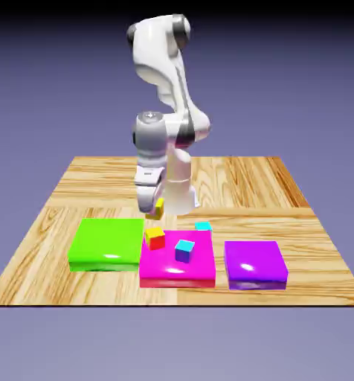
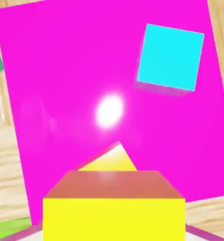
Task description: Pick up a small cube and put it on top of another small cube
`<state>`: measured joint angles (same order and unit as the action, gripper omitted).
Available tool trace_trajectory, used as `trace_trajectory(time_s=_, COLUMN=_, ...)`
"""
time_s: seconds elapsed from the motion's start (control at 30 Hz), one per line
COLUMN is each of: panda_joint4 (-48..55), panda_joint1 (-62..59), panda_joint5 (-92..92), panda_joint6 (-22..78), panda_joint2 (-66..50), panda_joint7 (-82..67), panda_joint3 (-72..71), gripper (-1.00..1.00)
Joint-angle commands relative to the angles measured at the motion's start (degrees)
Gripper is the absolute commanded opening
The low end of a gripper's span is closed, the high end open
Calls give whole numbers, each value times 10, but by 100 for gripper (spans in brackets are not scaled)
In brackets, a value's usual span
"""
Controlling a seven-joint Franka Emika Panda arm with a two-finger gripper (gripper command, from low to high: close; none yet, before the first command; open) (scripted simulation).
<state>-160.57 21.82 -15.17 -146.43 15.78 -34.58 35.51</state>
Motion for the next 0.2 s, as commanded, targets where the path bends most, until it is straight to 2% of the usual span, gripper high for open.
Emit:
trace_trajectory(time_s=0.0, panda_joint4=-4, panda_joint1=4, panda_joint5=9, panda_joint6=-24, panda_joint2=-21, panda_joint7=-7, panda_joint3=4, gripper=-100)
trace_trajectory(time_s=0.07, panda_joint4=-10, panda_joint1=9, panda_joint5=24, panda_joint6=-61, panda_joint2=-53, panda_joint7=-19, panda_joint3=10, gripper=-100)
trace_trajectory(time_s=0.1, panda_joint4=-10, panda_joint1=9, panda_joint5=24, panda_joint6=-61, panda_joint2=-53, panda_joint7=-19, panda_joint3=10, gripper=100)
trace_trajectory(time_s=0.17, panda_joint4=-6, panda_joint1=5, panda_joint5=14, panda_joint6=-38, panda_joint2=-32, panda_joint7=-12, panda_joint3=6, gripper=100)
